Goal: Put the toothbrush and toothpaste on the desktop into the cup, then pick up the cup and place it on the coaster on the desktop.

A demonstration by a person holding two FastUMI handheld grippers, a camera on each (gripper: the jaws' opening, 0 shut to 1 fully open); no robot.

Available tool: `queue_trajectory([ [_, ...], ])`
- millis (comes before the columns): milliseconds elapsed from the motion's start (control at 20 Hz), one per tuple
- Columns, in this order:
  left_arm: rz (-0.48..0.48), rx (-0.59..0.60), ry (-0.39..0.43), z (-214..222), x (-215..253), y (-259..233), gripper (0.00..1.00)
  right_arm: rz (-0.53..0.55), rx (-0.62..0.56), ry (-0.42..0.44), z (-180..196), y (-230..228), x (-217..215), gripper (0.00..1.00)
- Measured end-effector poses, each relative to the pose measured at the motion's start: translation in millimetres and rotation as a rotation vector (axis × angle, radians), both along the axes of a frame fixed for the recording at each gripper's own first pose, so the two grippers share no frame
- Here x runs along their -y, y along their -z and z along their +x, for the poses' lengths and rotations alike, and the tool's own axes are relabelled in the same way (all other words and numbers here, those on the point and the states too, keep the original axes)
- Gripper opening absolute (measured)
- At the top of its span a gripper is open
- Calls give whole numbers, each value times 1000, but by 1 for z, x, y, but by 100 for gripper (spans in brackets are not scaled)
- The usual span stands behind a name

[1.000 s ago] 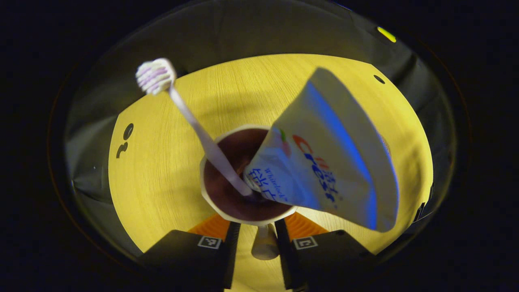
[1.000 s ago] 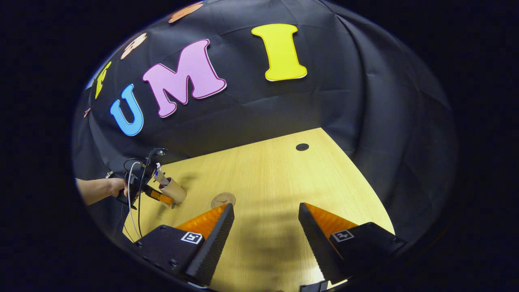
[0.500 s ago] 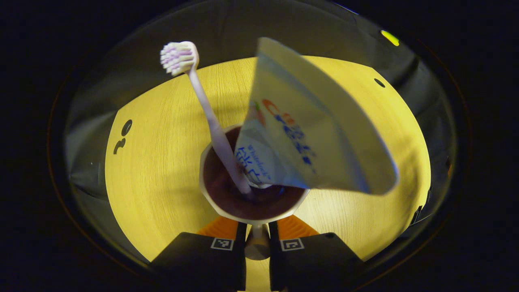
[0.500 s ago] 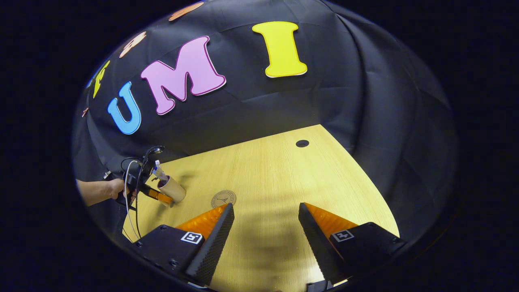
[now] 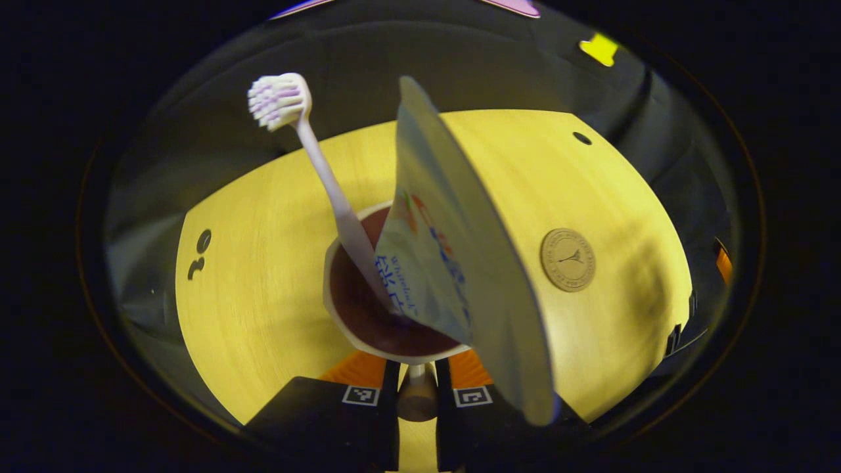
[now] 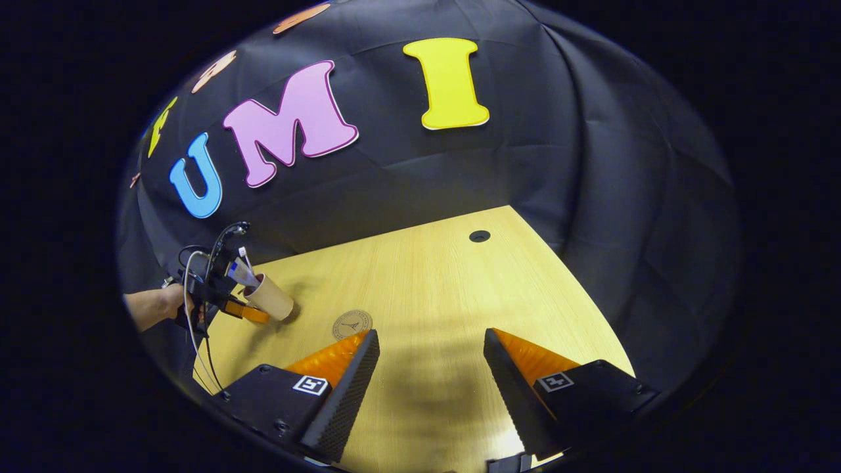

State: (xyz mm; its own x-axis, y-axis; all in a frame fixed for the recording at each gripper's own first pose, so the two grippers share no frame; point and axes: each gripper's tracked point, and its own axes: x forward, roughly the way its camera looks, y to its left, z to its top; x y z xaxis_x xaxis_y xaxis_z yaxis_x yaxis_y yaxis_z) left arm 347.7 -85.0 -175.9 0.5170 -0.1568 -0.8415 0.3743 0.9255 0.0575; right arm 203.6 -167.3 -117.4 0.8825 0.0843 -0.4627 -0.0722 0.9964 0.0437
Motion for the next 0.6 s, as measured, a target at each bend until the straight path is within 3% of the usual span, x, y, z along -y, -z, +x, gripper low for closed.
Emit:
queue_trajectory([
  [100, -4, 11, 48, 0, 25, -9, 31, 1, 4, 9, -3, -1, 4, 98],
  [200, -8, 11, 91, -1, 51, -13, 22, 5, -2, 1, -6, 1, 2, 98],
  [250, -8, 7, 111, -2, 62, -13, 26, 4, -5, -5, -6, 2, 1, 98],
  [600, -6, -49, 218, -19, 139, 12, 27, 12, -5, -42, -8, 1, -6, 98],
])
